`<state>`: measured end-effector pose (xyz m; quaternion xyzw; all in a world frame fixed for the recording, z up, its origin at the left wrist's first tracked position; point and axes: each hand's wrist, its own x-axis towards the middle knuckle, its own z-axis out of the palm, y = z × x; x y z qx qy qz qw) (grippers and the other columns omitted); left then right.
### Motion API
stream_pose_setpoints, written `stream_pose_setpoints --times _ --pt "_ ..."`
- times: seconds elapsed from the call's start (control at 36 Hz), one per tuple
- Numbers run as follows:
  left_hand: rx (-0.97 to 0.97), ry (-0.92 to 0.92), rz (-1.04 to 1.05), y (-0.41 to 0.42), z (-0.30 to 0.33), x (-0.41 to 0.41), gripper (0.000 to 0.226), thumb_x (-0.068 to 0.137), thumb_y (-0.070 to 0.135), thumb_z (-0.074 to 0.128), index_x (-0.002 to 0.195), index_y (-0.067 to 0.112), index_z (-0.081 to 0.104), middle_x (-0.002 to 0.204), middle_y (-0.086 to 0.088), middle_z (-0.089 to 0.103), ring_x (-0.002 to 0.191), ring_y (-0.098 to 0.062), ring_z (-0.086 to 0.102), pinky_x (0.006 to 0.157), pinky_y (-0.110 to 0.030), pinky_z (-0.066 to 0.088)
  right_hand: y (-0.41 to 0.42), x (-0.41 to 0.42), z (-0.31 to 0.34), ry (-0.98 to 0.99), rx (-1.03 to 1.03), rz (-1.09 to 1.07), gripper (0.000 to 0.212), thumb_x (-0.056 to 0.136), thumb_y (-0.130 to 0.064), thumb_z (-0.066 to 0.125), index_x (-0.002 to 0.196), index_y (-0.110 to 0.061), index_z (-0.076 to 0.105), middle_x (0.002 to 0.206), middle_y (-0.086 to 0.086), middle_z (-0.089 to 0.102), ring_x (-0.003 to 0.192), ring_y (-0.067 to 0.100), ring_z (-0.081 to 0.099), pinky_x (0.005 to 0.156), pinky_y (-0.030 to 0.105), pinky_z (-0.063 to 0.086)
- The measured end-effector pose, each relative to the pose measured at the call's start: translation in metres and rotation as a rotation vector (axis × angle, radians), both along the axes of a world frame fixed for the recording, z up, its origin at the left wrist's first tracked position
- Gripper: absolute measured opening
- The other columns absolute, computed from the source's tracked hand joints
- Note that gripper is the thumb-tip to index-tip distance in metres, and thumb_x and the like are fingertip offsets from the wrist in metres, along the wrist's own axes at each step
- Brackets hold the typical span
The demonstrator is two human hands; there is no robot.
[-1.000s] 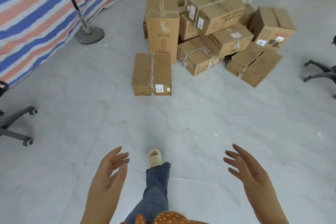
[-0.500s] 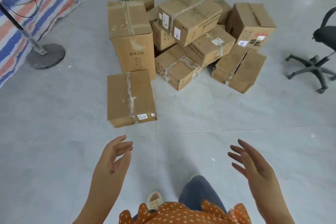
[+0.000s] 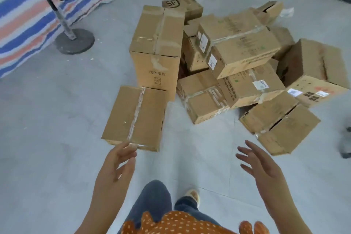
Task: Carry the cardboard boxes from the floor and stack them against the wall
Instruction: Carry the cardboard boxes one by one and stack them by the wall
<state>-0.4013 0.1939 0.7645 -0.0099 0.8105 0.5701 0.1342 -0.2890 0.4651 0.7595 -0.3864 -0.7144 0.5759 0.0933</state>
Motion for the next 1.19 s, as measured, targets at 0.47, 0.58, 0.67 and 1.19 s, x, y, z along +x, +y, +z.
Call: stream_pose_setpoints --times 0.47,0.58,0.67,1.19 --pt "-0.025 -0.075 0.405 0.047 -0.041 -0.182 0.032 0.093 0.012 0.054 0.101 0.043 0.049 0.097 0.018 0.067 0.094 0.004 0.061 0.073 -0.007 0.038 0.059 -0.301 -0.008 -0.106 0.108 0.562 0.022 0.097 -0.037 0.045 0.117 -0.039 0.052 0.112 -0.013 0.064 0.103 0.011 0.063 0.098 0.042 0.049" --pt "-0.022 -0.158 0.503 0.042 -0.064 -0.207 0.031 0.093 0.011 0.054 0.106 0.039 0.052 0.097 0.015 0.067 0.094 0.005 0.061 0.08 -0.015 0.045 0.061 -0.363 -0.025 -0.19 0.141 0.694 0.028 0.099 -0.023 0.043 0.123 -0.035 0.052 0.114 -0.014 0.064 0.107 0.009 0.062 0.1 0.042 0.048" --pt "-0.046 -0.256 0.58 0.036 -0.096 -0.224 0.026 0.094 0.013 0.054 0.115 0.029 0.052 0.103 0.015 0.063 0.096 0.002 0.06 0.085 -0.019 0.044 0.053 -0.408 -0.056 -0.265 0.106 0.795 0.027 0.1 -0.024 0.043 0.121 -0.037 0.054 0.117 -0.009 0.065 0.109 0.01 0.062 0.098 0.037 0.048" --pt "-0.054 -1.025 0.951 0.074 -0.473 -0.319 0.052 0.095 0.021 0.049 0.143 0.01 0.036 0.133 -0.014 0.053 0.113 -0.029 0.052 0.092 -0.035 0.04 0.014 -0.656 -0.457 -0.756 0.39 1.385 0.048 0.101 -0.026 0.038 0.147 -0.015 0.033 0.154 0.004 0.033 0.141 0.021 0.031 0.112 0.034 0.026"
